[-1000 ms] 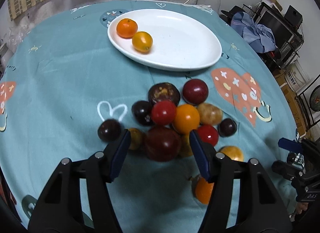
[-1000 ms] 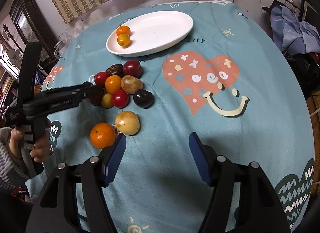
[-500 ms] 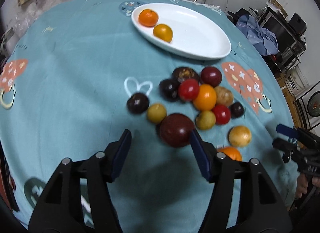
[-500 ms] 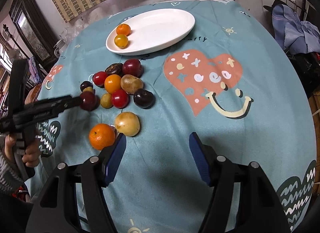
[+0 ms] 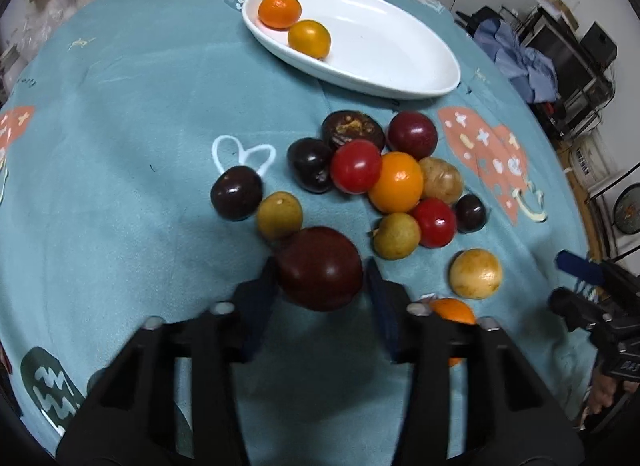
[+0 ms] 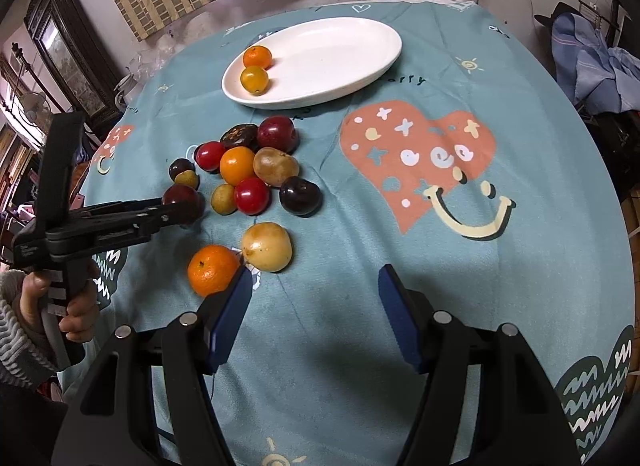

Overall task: Organize fruits
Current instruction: 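Grasp a dark red plum with the left tool while the right tool grasps a mandarin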

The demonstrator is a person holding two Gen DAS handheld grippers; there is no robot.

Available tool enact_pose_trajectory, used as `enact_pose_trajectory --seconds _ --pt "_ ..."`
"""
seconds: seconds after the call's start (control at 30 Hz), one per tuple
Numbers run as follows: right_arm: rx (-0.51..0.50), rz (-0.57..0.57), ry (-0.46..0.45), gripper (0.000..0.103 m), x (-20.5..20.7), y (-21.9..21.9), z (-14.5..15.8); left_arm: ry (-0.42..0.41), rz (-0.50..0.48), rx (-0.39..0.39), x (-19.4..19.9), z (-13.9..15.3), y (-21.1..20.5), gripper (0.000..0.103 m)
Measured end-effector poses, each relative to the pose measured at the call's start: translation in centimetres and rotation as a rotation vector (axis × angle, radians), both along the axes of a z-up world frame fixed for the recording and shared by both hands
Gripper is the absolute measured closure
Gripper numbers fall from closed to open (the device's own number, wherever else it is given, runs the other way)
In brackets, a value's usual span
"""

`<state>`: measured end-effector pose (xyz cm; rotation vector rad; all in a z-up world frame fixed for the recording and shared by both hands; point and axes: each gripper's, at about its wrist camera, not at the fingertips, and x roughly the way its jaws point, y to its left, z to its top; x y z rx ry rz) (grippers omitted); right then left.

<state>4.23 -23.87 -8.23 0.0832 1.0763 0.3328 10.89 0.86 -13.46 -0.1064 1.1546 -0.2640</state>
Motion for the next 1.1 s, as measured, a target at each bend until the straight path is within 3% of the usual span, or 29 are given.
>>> enact_pose_trajectory --seconds 0.17,0.47,0.63,0.73,0.9,1.1 --pt "0.025 0.047 0.002 0.037 -0.3 0.9 0.1 -0.029 -0.007 0.006 -1.1 0.9 0.5 0.061" --pt "0.047 0.354 0.056 0.037 -0.1 8.6 -1.4 -0.052 0.079 0.000 -4.7 2.5 4.4 0.061" --pt "-0.002 0.318 0.060 0.037 1.5 9.6 -2.4 -0.059 0.112 0.000 -6.1 2.7 5.4 0.061" --pt "-0.041 0.325 0.068 0.046 2.1 9.8 -3.3 -0.058 0.128 -0.006 -6.5 2.6 6.0 0.061" --pt "-0.113 0.372 0.016 0.052 1.7 10.8 -3.9 -0.052 0.123 -0.006 -6.4 2.5 5.8 0.061" --pt "-0.053 0.345 0.045 0.059 1.0 9.1 -4.8 -0.036 0.085 -0.002 -6.1 2.0 4.6 0.061"
